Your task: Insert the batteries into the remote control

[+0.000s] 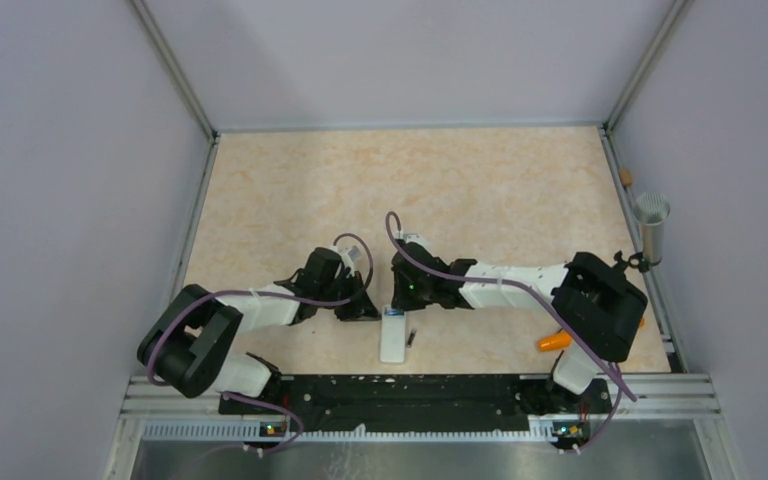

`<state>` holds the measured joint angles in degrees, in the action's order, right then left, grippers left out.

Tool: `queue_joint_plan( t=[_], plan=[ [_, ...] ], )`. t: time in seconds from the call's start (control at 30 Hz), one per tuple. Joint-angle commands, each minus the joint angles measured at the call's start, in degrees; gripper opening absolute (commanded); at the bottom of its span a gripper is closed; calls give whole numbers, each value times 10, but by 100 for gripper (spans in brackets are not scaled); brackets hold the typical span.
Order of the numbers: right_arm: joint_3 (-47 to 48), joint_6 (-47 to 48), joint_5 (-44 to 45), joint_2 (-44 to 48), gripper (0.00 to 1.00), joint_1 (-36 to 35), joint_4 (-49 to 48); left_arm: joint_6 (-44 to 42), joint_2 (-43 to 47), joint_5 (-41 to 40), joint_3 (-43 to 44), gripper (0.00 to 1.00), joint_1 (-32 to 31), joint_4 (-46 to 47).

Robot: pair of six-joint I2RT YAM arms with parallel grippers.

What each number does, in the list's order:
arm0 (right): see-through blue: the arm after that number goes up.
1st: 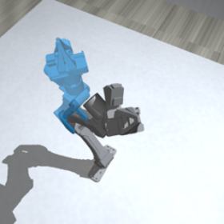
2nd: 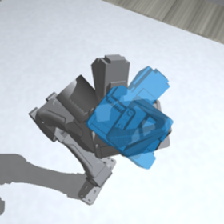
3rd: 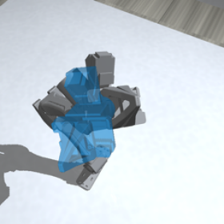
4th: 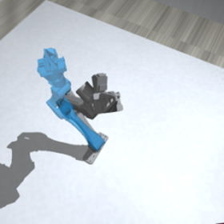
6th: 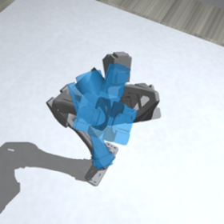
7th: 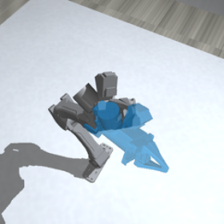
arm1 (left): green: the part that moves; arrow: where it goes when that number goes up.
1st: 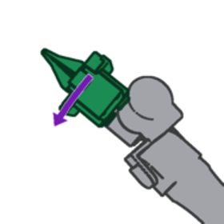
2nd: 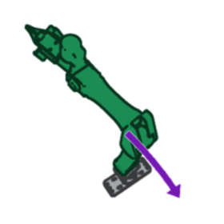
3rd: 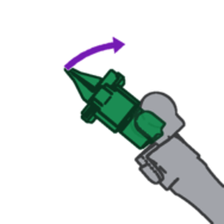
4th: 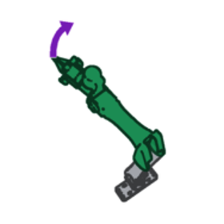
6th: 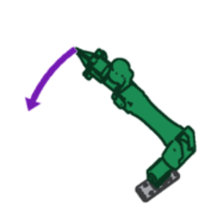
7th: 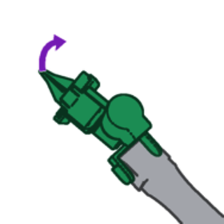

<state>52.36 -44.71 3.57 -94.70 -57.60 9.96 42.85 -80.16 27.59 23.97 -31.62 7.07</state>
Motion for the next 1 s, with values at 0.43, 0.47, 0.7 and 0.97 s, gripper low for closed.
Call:
queue_joint_plan(
  t=[0.43, 0.47, 0.7, 0.97],
  plan=[
    [66, 275, -30, 37, 21, -1, 92, -37, 81, -60, 1, 22, -2, -120],
    [66, 300, -33, 38, 23, -1, 91, -37, 91, -64, -1, 24, -2, -128],
    [67, 411, -70, 33, 24, -1, 87, -22, 159, -65, -22, 29, -2, -162],
    [56, 485, -103, 24, 24, -1, 57, -3, 231, -63, -41, 30, -3, -192]
  ],
)
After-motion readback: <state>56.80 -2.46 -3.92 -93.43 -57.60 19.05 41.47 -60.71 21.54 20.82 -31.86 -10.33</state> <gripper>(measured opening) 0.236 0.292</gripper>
